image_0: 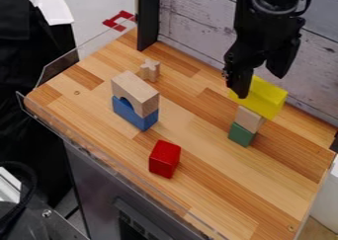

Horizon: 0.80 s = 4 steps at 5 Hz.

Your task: Put the yellow rectangle on top of the white arch

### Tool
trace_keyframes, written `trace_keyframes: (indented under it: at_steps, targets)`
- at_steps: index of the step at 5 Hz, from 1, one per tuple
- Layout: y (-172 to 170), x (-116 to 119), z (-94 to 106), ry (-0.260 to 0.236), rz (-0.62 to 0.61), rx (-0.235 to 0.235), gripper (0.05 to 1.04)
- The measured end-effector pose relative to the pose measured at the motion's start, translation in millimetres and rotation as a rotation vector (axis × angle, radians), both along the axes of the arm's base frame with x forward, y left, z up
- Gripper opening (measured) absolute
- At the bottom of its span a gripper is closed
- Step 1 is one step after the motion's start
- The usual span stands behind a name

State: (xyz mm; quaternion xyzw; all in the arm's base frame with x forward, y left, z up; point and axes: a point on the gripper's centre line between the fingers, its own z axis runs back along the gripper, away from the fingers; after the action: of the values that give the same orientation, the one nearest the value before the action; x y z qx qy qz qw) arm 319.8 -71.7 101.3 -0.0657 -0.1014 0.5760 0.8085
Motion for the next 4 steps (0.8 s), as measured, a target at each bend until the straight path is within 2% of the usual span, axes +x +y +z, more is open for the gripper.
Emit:
trace_keyframes:
  at_steps: [3,4]
  targets:
    - [2,10,-12.8,0.015,0.048,0.011,1.0]
    - [4,12,-18.8,0.024,0.065,0.011,0.956]
